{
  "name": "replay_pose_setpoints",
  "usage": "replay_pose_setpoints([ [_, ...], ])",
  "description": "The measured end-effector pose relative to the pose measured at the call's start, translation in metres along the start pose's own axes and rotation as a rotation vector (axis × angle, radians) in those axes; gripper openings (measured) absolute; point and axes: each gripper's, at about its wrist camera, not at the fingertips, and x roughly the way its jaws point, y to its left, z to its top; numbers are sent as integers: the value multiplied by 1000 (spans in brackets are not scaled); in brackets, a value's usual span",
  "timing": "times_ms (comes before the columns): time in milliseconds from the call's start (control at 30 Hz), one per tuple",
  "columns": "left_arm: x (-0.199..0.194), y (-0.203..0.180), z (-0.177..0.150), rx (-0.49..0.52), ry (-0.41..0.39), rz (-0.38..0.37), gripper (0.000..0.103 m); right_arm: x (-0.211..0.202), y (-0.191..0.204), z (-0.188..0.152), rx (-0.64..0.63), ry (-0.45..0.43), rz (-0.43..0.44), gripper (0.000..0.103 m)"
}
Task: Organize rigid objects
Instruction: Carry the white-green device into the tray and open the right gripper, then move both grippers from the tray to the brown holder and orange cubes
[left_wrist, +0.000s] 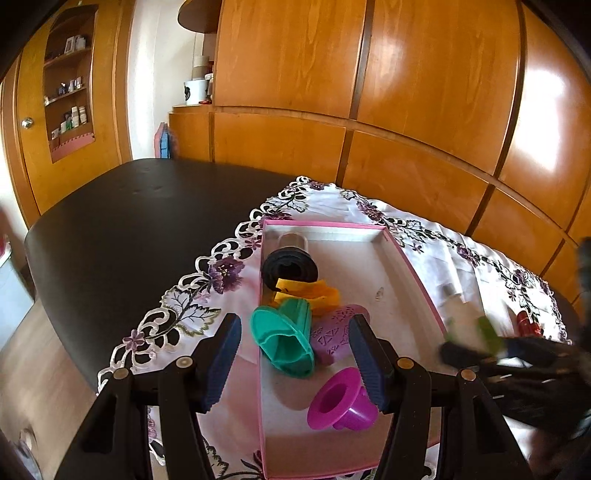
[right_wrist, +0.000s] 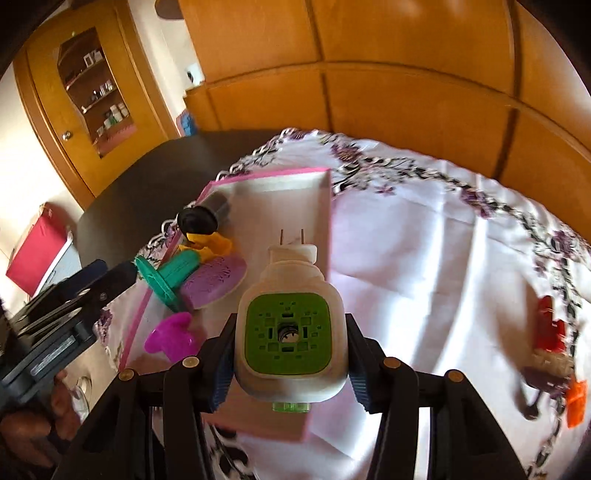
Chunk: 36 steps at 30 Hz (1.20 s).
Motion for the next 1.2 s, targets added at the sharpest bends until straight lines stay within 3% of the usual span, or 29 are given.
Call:
replay_pose_setpoints([
  [100,2,2,0,-3,6,1,61,27,9,-6,-14,67,-9,53],
  [167,4,4,-1,-7,12,2,61,31,17,-11,-53,50,-28,54],
  [267,7,4,-1,-12,18,1,61,35,22,-14,-52,81,27,55],
  [433,6,5,-1,-14,15,6,61,33,20,-20,-27,79,44,55],
  [833,3,0,-4,2,13,-9,62,1,5,-19,34,-15,7,55],
  [1200,-1,-11,-5,35,10,-39,62,-34,-39,-18,111,-101,-109,55],
])
